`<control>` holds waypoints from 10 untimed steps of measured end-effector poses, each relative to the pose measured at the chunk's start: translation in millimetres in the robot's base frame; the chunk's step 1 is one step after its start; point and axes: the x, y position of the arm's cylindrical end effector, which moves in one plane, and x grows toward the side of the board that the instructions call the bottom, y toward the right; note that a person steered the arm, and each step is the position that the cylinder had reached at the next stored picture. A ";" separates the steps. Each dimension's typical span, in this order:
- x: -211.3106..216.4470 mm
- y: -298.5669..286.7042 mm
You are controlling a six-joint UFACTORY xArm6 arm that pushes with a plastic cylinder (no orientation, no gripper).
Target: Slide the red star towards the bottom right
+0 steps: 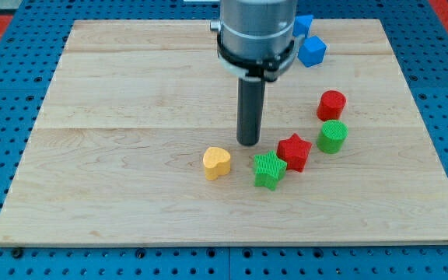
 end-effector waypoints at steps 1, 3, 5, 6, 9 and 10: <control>47.2 43.4; 24.1 21.9; 2.8 28.2; 5.0 41.8; 48.4 66.9; 38.2 62.9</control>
